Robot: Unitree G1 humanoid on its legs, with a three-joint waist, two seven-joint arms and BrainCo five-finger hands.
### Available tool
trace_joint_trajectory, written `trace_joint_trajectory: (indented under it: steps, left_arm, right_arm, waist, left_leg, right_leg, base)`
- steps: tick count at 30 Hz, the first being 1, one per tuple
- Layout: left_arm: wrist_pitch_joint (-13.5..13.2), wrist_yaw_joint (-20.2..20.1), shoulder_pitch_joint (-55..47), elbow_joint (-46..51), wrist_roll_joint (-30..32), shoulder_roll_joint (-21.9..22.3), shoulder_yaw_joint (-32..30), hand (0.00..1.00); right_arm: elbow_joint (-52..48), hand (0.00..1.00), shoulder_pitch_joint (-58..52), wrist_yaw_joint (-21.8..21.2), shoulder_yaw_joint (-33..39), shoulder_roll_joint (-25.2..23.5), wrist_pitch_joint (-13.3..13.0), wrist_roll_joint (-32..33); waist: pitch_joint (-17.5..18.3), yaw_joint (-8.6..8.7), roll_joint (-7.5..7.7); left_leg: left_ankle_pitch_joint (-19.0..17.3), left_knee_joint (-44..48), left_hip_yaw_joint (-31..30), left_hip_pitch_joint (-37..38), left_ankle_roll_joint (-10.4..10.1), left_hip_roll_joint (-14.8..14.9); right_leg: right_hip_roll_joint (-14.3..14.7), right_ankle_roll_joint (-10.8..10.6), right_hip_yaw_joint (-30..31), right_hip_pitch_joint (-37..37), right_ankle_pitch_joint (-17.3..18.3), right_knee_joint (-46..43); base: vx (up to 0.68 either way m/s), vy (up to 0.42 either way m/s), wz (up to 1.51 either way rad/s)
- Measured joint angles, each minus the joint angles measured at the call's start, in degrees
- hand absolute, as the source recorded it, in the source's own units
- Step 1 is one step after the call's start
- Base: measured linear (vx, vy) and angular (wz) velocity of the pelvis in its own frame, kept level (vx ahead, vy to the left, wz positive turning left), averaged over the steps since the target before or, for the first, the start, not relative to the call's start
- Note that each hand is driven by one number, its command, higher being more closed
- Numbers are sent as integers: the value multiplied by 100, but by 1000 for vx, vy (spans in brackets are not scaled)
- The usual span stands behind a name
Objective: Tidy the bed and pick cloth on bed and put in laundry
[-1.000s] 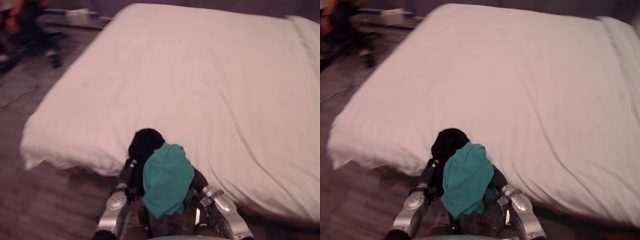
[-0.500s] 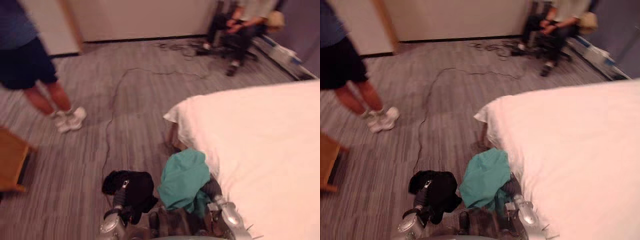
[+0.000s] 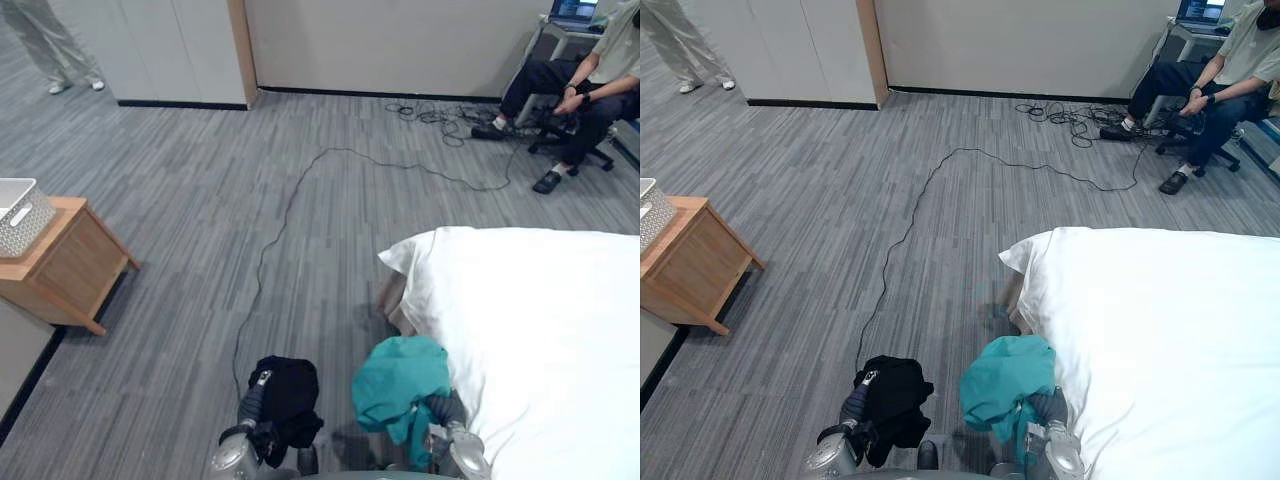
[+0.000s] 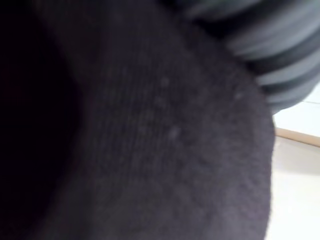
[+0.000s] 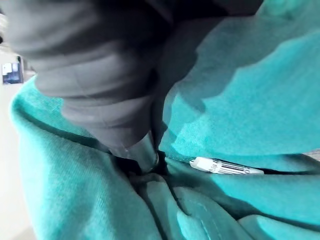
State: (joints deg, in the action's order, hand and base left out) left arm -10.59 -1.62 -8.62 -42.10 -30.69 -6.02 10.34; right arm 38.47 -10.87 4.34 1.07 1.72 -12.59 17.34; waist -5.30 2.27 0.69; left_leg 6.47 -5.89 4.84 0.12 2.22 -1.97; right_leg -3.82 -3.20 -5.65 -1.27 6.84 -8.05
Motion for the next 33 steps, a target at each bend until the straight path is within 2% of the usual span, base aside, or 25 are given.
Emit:
trace_joint_trajectory:
  steps: [4, 6, 7, 8, 9, 10, 11, 13, 14, 15, 18, 19, 20, 21, 22, 23, 24, 25, 26, 27, 29, 30, 31, 32, 33]
  left_arm:
    - [-25, -372, 0, -412, 48, -9, -182, 100]
    - [-166, -512, 87, -522, 62, -91, -196, 100]
    - [-280, -559, 131, -536, 78, -90, -215, 100]
    - [-424, -591, 188, -523, 122, -75, -385, 100]
    - [-456, -585, 200, -518, 126, -69, -450, 100]
    - [-500, -585, 215, -443, 129, -58, -557, 100]
    - [-509, -584, 188, -359, 129, -38, -625, 100]
    - [-561, -724, 111, -176, 129, 12, -603, 100]
    - [-561, -767, 97, -147, 128, 21, -598, 100]
    - [-605, -842, 28, -100, 117, 22, -601, 100]
    - [-610, -840, 9, -52, 112, 37, -594, 100]
    - [-601, -825, 8, 8, 109, 27, -592, 100]
    - [-556, -797, -10, 21, 108, -34, -594, 100]
    - [-500, -774, -42, 51, 106, -58, -596, 100]
    - [-424, -694, 17, 97, 109, -14, -612, 100]
    - [-396, -685, 49, 101, 118, 6, -592, 100]
    - [-367, -661, 58, 102, 119, 13, -582, 100]
    - [-359, -525, 65, 105, 120, 33, -529, 100]
    - [-361, -427, 66, 112, 120, 47, -457, 100]
    - [-375, -379, 90, 119, 123, 40, -414, 100]
    - [-406, -283, 294, 157, 174, 5, -327, 100]
    - [-431, -250, 402, 145, 193, -36, -316, 100]
    - [-474, -202, 548, 68, 230, -102, -319, 100]
    - [-505, -195, 591, 29, 229, -112, -320, 100]
    - [-549, -184, 594, -68, 218, -274, -333, 100]
  right_arm:
    - [132, 100, -26, -362, 80, 114, 0, 1]
    - [61, 100, -4, -592, 63, 230, -7, 11]
    - [35, 100, 46, -731, 49, 319, -9, 2]
    - [-148, 100, 66, -815, 14, 399, -4, 2]
    - [-239, 100, 68, -823, 20, 401, -5, 4]
    - [-410, 100, 25, -864, 14, 405, -8, 2]
    - [-445, 100, 29, -903, 18, 392, -10, 0]
    - [-494, 100, 57, -977, 24, 430, -56, -87]
    - [-534, 100, 55, -977, 26, 459, -55, -144]
    - [-633, 100, 37, -973, 12, 487, -55, -307]
    - [-700, 100, 26, -975, 17, 558, 21, -533]
    - [-783, 100, 28, -1013, 16, 558, 112, -662]
    - [-790, 100, 25, -1048, 7, 493, 201, -678]
    - [-800, 100, -4, -1068, 2, 450, 218, -677]
    - [-784, 100, 72, -1085, 14, 448, 219, -668]
    - [-718, 100, 199, -1079, 12, 437, 220, -662]
    - [-633, 100, 255, -1085, -12, 435, 221, -667]
    - [-453, 100, 321, -1084, -90, 442, 234, -679]
    - [-440, 100, 323, -1091, -173, 447, 225, -681]
    - [-455, 100, 308, -1098, -208, 443, 202, -681]
    - [-689, 100, 184, -1104, -238, 446, 165, -676]
    - [-742, 100, 165, -1103, -238, 443, 171, -674]
    - [-773, 100, 119, -1096, -238, 440, 188, -674]
    - [-775, 100, 86, -1098, -240, 429, 199, -675]
    - [-790, 100, -118, -1191, -247, 378, 218, -678]
  waist:
    - [-1, -1, 1]
    - [-5, -5, 5]
    - [-52, -6, -32]
    - [-232, -66, -109]
    - [-335, -83, -130]
    - [-460, -105, -144]
    - [-522, -107, -123]
    - [-624, -157, -208]
    - [-638, -158, -233]
    - [-645, -198, -244]
    - [-647, -294, -248]
    - [-613, -347, -194]
    - [-456, -438, 6]
    - [-332, -452, 199]
    - [-304, -454, 360]
    - [-315, -407, 394]
    - [-342, -379, 409]
    - [-444, -331, 354]
    - [-524, -324, 225]
    - [-570, -314, 129]
    - [-650, -279, -163]
    - [-674, -249, -182]
    - [-702, -126, -154]
    - [-731, -114, -109]
    - [-806, -121, 66]
  left_leg:
    - [-83, 96, -31, -75, -82, 4]
    - [-588, 938, -27, -590, -290, 10]
    - [-921, 1537, 28, -852, -464, 112]
    - [-1079, 2810, 212, -1305, -456, 324]
    - [-1060, 3430, 331, -1538, -471, 429]
    - [-891, 4387, 377, -1900, -717, 597]
    - [-810, 4766, 366, -2058, -857, 627]
    - [-1259, 4704, 446, -2185, -662, 636]
    - [-1261, 4436, 518, -2186, -658, 652]
    - [-1233, 3696, 817, -2187, -672, 678]
    - [-1229, 3086, 1156, -2193, -638, 803]
    - [-1229, 3103, 1265, -2138, -442, 829]
    - [-1211, 3209, 1419, -2117, -204, 630]
    - [-1285, 3143, 1480, -2110, -105, 471]
    - [-1376, 3060, 1461, -2052, 126, 210]
    - [-1427, 2895, 1394, -1871, 300, 41]
    - [-1412, 2801, 1362, -1684, 365, -34]
    - [-1457, 2534, 1258, -1106, 417, -113]
    - [-1464, 2249, 1054, -604, 423, -98]
    - [-1464, 2065, 859, -344, 423, -54]
    - [-1589, 1803, 272, 43, 256, 204]
    - [-1652, 1804, 68, 78, 204, 260]
    - [-1759, 1842, -271, 131, 79, 311]
    - [-1826, 1865, -404, 203, -8, 327]
    - [-2249, 2097, -807, 568, -331, 415]
  right_leg:
    - [43, 44, -10, 78, 98, -87]
    - [33, 98, -32, 238, 253, -294]
    - [99, 207, 13, 254, 339, -392]
    - [122, 344, 52, 193, 496, -589]
    - [152, 351, 36, 148, 592, -700]
    - [162, 412, -34, 13, 733, -829]
    - [155, 456, -57, -111, 798, -844]
    - [148, 513, -199, -524, 973, -803]
    - [142, 505, -226, -594, 1012, -787]
    - [88, 465, -258, -721, 1152, -776]
    - [67, 351, -257, -951, 1483, -775]
    - [32, 335, -220, -1113, 1722, -775]
    - [-218, 346, -212, -1184, 1914, -786]
    - [-354, 146, -165, -1058, 1900, -1186]
    - [-657, -384, -139, -315, 1612, -2739]
    - [-854, -716, -18, 302, 990, -4078]
    - [-958, -665, -30, 543, 935, -4641]
    - [-1095, -416, -185, 823, 1074, -5237]
    - [-1053, -191, -411, 989, 1209, -5183]
    - [-969, -107, -558, 1125, 1257, -4964]
    - [-587, -60, -766, 1750, 1252, -3367]
    - [-533, -125, -676, 1912, 1039, -2600]
    - [-520, -277, -410, 2027, 580, -1414]
    - [-536, -366, -208, 2023, 326, -900]
    - [-659, -694, 356, 1921, -239, -186]
  base:
    - [62, -42, 4]
    - [50, -53, 16]
    - [63, -60, 10]
    - [37, -76, 11]
    - [-13, -81, 15]
    - [-56, -78, 22]
    - [29, -104, 26]
    - [157, -65, 27]
    - [219, 25, 26]
    - [216, 48, 13]
    - [353, 113, -3]
    - [472, 177, -15]
    - [514, 174, -17]
    - [646, 100, 1]
    - [637, 80, 25]
    - [761, 84, 40]
    - [633, 65, 41]
    - [770, 55, 34]
    - [626, 23, 33]
    - [545, -28, 48]
    - [483, -111, 89]
    - [464, -186, 134]
    - [371, -194, 125]
    - [678, -464, 176]
    - [494, -366, 136]
